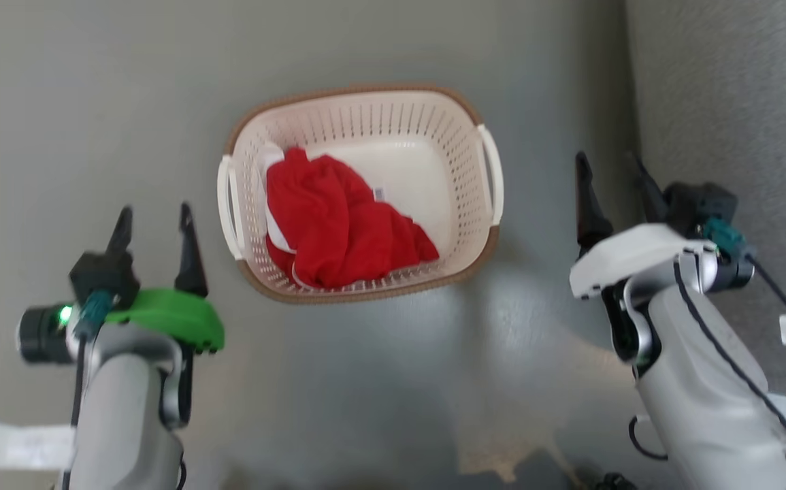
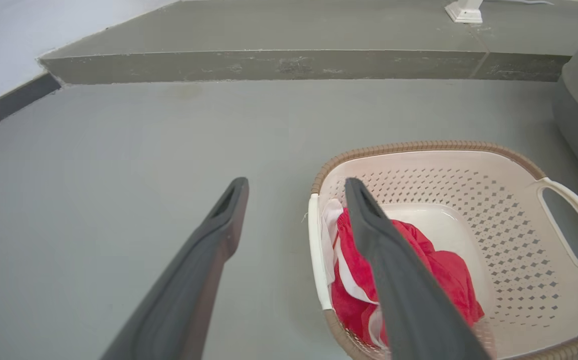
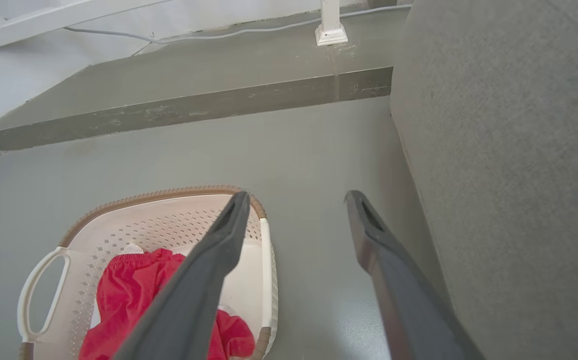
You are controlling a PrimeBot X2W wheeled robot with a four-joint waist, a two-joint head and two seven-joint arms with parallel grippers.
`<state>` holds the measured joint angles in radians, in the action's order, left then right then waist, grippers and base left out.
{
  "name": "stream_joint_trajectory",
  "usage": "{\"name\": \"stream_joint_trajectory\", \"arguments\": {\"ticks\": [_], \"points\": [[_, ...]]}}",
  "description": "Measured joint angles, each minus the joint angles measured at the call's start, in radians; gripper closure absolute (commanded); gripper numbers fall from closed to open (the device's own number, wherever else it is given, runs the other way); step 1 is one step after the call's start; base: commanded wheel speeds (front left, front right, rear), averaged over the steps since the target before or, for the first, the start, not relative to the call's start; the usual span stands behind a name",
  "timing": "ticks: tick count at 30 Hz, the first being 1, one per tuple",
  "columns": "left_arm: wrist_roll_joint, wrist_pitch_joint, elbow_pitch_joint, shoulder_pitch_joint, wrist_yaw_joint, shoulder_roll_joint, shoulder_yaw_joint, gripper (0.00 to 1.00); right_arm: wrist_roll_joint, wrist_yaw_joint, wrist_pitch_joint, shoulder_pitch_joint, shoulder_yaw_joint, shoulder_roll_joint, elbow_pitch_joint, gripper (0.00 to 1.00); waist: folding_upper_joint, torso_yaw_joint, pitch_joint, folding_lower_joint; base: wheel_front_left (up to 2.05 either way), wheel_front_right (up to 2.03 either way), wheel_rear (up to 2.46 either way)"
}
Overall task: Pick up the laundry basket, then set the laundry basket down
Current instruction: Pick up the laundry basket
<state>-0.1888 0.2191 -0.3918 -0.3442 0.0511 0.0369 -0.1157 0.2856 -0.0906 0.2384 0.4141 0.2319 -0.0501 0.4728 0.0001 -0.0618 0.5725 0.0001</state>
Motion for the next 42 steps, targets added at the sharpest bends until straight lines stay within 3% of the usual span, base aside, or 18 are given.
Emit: {"name": "stream_joint_trajectory", "arguments": {"ticks": [22,42], "points": [[-0.004,-0.007,-0.207,-0.292,-0.029,-0.011,-0.106,0.00,0.031,0.011,-0.010,0.296,0.085,-0.012,0.219,0.00,0.0000,0.051,0.308,0.0000,0.00,0.00,0.00],[-0.053,0.021,-0.351,-0.437,-0.042,-0.015,-0.193,0.00,0.086,0.029,0.000,0.427,0.171,-0.014,0.358,0.00,0.0000,0.082,0.442,0.0000,0.00,0.00,0.00]]}}
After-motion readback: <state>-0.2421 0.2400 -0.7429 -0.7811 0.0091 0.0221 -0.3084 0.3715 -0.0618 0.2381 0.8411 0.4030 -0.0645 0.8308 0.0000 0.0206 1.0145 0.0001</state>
